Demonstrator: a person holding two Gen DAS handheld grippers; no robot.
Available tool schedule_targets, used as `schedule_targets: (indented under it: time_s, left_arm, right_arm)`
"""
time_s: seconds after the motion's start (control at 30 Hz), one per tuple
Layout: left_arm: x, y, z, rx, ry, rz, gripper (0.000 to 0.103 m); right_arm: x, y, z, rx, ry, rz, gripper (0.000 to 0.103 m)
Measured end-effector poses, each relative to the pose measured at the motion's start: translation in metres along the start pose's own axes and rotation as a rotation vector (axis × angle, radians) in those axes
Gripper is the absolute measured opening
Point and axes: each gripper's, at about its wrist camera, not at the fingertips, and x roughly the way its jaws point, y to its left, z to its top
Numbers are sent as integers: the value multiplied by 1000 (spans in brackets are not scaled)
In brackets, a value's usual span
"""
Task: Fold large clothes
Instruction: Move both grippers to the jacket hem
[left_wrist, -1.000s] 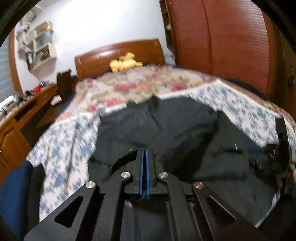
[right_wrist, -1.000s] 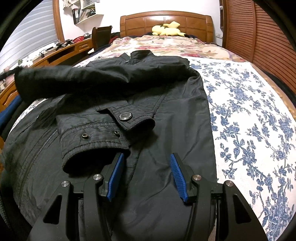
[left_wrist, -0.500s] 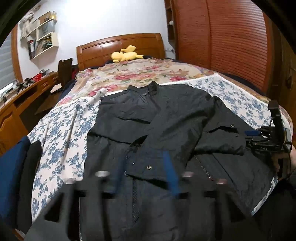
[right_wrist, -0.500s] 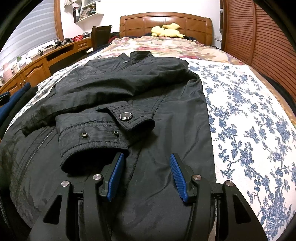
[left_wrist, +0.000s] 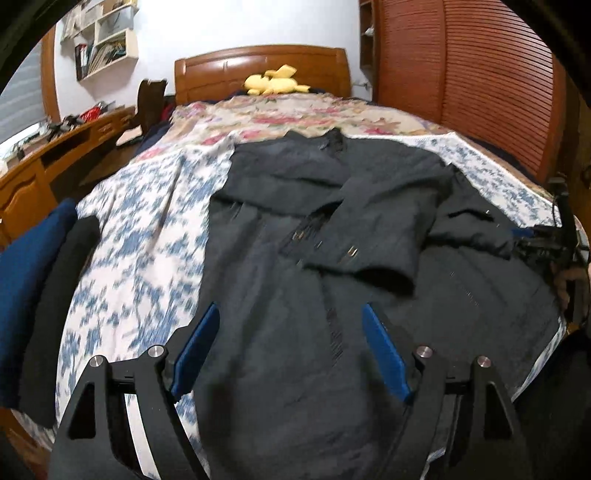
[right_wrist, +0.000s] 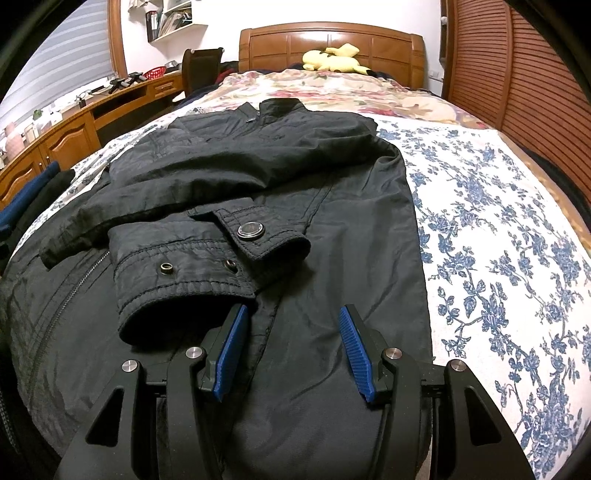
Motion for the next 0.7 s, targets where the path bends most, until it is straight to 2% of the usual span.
schedule_targets:
  time_s: [0.2, 0.43, 0.7]
  left_arm:
    - [-2, 20, -26, -63, 24, 4, 80]
    - [-19, 37, -42, -70, -25, 58, 80]
    - [-21, 46, -48, -64, 4, 34, 80]
  right_arm:
    - [2, -1, 0, 1, 7, 2, 55]
    - [5, -3, 1, 5, 16, 8, 56]
    - [6, -2, 2, 5, 14, -15, 57]
